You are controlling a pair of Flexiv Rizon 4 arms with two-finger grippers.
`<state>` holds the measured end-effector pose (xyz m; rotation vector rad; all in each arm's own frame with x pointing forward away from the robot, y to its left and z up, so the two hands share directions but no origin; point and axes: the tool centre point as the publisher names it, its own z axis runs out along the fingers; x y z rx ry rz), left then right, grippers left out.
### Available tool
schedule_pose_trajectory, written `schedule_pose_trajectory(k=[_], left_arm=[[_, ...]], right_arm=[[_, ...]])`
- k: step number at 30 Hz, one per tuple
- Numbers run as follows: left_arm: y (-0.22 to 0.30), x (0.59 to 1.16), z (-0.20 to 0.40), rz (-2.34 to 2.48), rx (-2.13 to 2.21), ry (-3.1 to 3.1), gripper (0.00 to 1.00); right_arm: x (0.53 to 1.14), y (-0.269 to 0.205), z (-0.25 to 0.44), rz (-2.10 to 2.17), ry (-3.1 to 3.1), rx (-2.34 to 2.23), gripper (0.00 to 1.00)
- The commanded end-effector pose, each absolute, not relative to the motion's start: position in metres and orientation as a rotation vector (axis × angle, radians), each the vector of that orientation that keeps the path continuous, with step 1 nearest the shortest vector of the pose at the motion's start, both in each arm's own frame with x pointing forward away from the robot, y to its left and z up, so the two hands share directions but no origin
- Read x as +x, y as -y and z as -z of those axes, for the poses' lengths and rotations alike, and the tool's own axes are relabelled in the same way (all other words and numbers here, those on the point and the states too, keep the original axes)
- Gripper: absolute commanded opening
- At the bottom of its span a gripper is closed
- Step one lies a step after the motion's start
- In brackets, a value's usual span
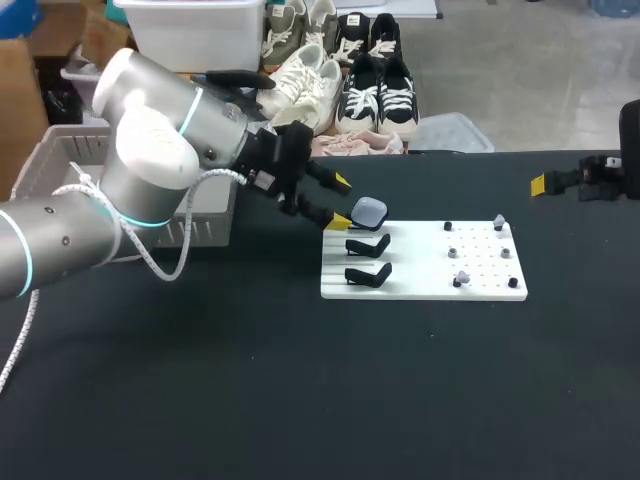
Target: Pick up each earbud case from the left stands, insert the matching earbuds, close the lid, and place the case in the box.
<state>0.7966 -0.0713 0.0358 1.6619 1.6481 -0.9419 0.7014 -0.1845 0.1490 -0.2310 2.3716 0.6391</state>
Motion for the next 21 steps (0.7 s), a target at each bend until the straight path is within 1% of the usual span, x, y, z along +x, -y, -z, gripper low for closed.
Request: schedule_pose_trajectory(k=[1,8,11,17,21], left_arm=[[0.076,0.804,-0.030,0.944,1.667,-1.646,1.00],[0.081,0.810,-0.027,0.934,1.662,-1.646,0.92],[0.084,0.808,-0.026,0.942,1.667,-1.640,0.86],[0.088,0.802,-0.023,0.951,1.677,-1.635,0.85],[0.091,0.804,-0.021,0.955,1.675,-1.639,0.81]], right_arm=[[0.701,0.185,-0.149,-0.639,-2.372,-0.231,1.00],[0.701,0.185,-0.149,-0.639,-2.372,-0.231,1.00],[0.701,0.185,-0.149,-0.639,-2.372,-0.231,1.00],[0.701,0.185,-0.149,-0.639,-2.372,-0.231,1.00],[0.701,0.185,-0.149,-0.639,-2.372,-0.231,1.00]])
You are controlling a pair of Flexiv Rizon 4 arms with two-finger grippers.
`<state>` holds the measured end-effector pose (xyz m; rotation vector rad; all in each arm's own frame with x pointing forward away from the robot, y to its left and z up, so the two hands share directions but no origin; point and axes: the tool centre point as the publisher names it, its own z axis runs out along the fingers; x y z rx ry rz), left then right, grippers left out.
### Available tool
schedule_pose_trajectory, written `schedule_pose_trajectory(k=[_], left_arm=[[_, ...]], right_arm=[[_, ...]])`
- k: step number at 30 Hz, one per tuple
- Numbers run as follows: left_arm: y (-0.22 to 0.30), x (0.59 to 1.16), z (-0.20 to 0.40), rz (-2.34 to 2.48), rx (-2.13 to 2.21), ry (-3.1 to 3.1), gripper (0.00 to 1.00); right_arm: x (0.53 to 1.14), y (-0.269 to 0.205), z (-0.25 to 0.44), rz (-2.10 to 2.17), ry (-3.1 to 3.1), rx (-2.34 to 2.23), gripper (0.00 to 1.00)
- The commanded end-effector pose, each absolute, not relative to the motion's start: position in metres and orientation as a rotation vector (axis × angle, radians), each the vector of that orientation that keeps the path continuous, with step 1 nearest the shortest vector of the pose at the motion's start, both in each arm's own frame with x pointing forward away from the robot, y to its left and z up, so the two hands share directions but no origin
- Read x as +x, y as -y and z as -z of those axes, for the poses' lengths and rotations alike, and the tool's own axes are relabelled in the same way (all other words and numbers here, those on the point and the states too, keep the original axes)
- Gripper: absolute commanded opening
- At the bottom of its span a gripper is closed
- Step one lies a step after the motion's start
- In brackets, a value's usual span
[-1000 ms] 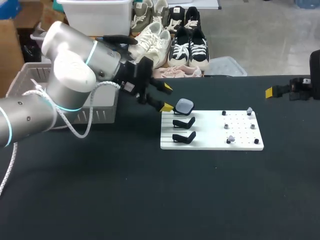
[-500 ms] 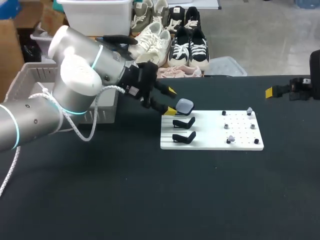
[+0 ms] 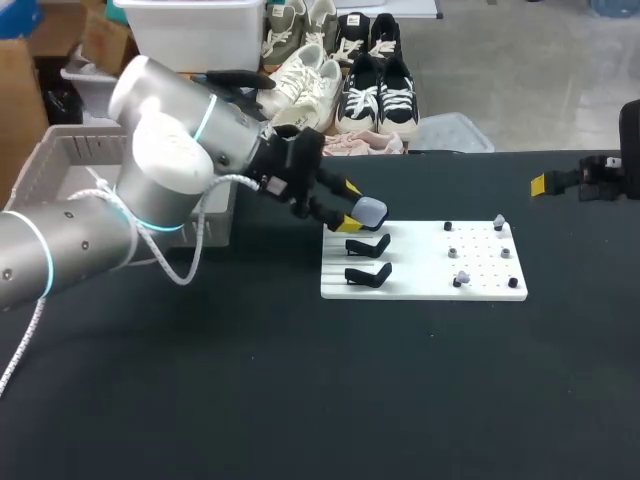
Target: Pick up each earbud case from the left stands, insert the matching earbuds, close the lid, and place the case in the box.
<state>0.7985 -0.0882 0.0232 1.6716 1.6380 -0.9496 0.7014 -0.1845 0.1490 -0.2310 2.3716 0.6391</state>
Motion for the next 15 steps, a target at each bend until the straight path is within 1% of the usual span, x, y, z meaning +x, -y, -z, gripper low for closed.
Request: schedule_pose_trajectory(k=[1,3,5,7,11,14,15], left_arm=[[0.0922,0.8043,-0.0204,0.956,1.674,-1.640,0.80],[0.0940,0.8052,-0.0201,0.956,1.671,-1.641,0.76],[0.0960,0.8059,-0.0202,0.955,1.669,-1.639,0.75],[0.0977,0.8061,-0.0204,0.955,1.669,-1.636,0.70],[0.1003,0.8068,-0.0201,0.954,1.670,-1.633,0.66],[0.1017,0.8078,-0.0192,0.952,1.672,-1.630,0.57],[0.1022,0.8083,-0.0190,0.951,1.673,-1.629,0.57]], right_arm=[[0.7013,0.1846,-0.1490,-0.639,-2.372,-0.231,1.00],[0.7013,0.1846,-0.1490,-0.639,-2.372,-0.231,1.00],[0.7013,0.1846,-0.1490,-0.639,-2.372,-0.231,1.00],[0.7013,0.1846,-0.1490,-0.639,-2.372,-0.231,1.00],[0.7013,0.1846,-0.1490,-0.639,-2.372,-0.231,1.00],[0.7013,0.1846,-0.1490,-0.639,-2.372,-0.231,1.00],[0.7013,0.1846,-0.1490,-0.639,-2.372,-0.231,1.00]])
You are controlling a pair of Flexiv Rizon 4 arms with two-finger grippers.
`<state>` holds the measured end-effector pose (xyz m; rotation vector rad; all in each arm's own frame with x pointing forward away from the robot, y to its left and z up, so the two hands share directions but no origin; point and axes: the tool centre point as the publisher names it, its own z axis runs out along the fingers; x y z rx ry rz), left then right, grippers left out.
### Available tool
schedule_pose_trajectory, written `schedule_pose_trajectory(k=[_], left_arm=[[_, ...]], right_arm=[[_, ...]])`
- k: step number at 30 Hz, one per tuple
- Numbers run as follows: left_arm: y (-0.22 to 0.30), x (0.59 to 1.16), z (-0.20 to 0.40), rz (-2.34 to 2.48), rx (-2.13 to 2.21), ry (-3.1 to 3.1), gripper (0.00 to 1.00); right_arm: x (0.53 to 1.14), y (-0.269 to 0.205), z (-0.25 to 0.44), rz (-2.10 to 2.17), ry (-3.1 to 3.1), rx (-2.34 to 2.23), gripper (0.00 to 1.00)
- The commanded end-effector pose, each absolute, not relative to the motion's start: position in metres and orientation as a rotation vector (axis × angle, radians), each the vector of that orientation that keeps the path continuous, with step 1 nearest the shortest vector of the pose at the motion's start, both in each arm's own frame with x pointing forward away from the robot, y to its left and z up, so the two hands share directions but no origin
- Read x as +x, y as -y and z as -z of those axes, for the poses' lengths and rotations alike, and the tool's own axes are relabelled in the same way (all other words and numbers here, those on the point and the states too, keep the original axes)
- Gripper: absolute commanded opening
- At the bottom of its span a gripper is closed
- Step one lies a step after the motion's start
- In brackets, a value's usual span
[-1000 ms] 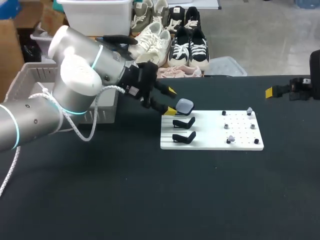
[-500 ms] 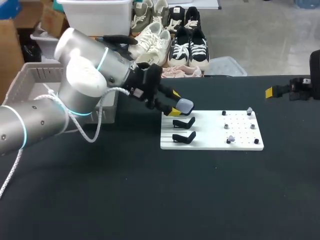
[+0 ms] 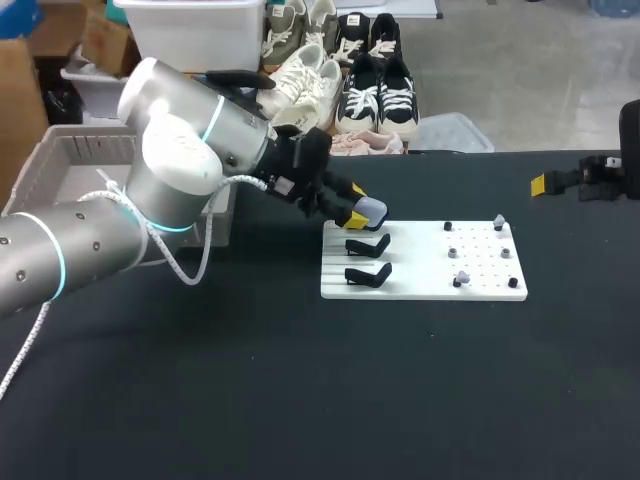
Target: Pick up each earbud case from the left stands, insert the matching earbuds, close the lid, and place the case in the box.
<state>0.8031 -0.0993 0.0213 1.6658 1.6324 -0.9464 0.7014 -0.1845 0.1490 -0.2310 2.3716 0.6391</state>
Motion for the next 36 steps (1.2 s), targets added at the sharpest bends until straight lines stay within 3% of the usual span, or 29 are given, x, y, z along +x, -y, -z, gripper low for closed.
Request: schedule_pose_trajectory(k=[1,33,35,36], left_arm=[[0.1025,0.8088,-0.0190,0.950,1.675,-1.626,0.57],[0.1012,0.8137,-0.0108,0.947,1.657,-1.625,0.49],[0.1009,0.8120,-0.0118,0.948,1.655,-1.622,0.41],[0.1004,0.8111,-0.0127,0.949,1.653,-1.621,0.25]], right_arm=[[0.7013,0.1846,-0.1490,-0.639,-2.372,-0.231,1.00],[0.7013,0.1846,-0.1490,-0.639,-2.372,-0.231,1.00],[0.7013,0.1846,-0.1490,-0.639,-2.372,-0.231,1.00],[0.7013,0.1846,-0.1490,-0.639,-2.372,-0.231,1.00]])
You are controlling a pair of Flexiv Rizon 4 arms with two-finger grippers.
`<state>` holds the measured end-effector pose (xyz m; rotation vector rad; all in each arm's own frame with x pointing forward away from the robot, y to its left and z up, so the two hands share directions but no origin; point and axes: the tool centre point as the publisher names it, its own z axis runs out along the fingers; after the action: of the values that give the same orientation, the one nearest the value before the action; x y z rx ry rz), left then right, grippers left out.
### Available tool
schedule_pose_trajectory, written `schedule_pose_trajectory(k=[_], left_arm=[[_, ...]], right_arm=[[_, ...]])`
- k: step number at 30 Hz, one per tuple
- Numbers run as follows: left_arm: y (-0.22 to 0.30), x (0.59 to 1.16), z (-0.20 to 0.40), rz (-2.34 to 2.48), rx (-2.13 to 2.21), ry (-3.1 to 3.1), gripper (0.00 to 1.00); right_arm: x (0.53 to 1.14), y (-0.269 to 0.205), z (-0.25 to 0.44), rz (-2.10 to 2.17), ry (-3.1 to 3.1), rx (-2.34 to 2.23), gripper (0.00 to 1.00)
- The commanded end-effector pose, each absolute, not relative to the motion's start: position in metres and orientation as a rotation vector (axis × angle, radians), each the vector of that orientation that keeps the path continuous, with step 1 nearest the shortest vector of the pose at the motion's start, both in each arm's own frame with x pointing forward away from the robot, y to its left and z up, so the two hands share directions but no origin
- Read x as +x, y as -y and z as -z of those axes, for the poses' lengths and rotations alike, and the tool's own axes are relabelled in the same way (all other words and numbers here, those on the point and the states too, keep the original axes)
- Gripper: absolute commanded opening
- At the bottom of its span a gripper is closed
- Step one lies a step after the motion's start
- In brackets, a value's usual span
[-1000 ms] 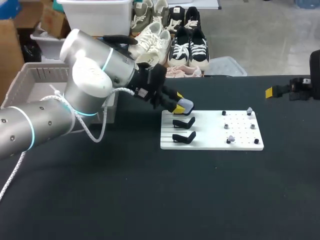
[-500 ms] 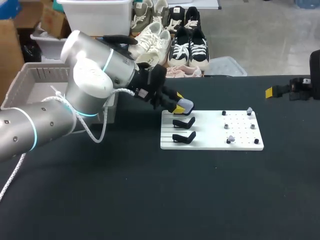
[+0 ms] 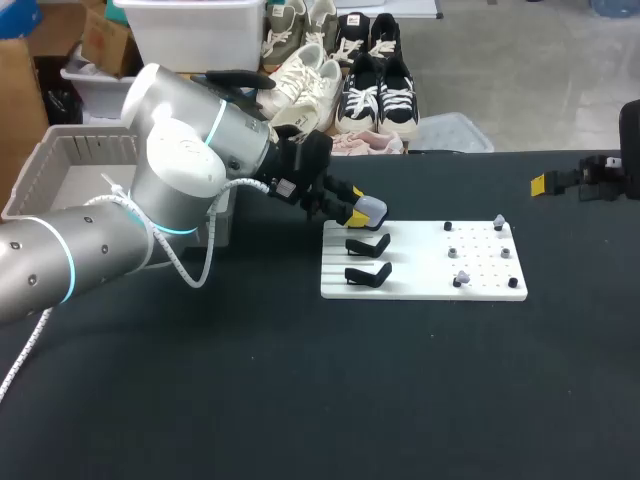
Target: Pick up each earbud case from the left stands, insert the matching earbuds, close the lid, and place the case in the box.
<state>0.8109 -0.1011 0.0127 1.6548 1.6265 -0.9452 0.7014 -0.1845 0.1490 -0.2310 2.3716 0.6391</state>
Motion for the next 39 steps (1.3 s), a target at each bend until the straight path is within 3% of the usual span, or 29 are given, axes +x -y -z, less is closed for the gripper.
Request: schedule_pose_trajectory(k=[1,2,3,39], left_arm=[[0.100,0.810,-0.014,0.951,1.648,-1.620,0.16],[0.099,0.809,-0.016,0.953,1.641,-1.617,0.01],[0.097,0.807,-0.021,0.955,1.634,-1.603,0.00],[0.088,0.715,-0.156,1.006,1.291,-1.472,0.00]], right_arm=[[0.701,0.185,-0.149,-0.639,-2.372,-0.231,1.00],[0.701,0.185,-0.149,-0.639,-2.372,-0.231,1.00],[0.701,0.185,-0.149,-0.639,-2.372,-0.231,1.00],[0.701,0.185,-0.149,-0.639,-2.372,-0.231,1.00]])
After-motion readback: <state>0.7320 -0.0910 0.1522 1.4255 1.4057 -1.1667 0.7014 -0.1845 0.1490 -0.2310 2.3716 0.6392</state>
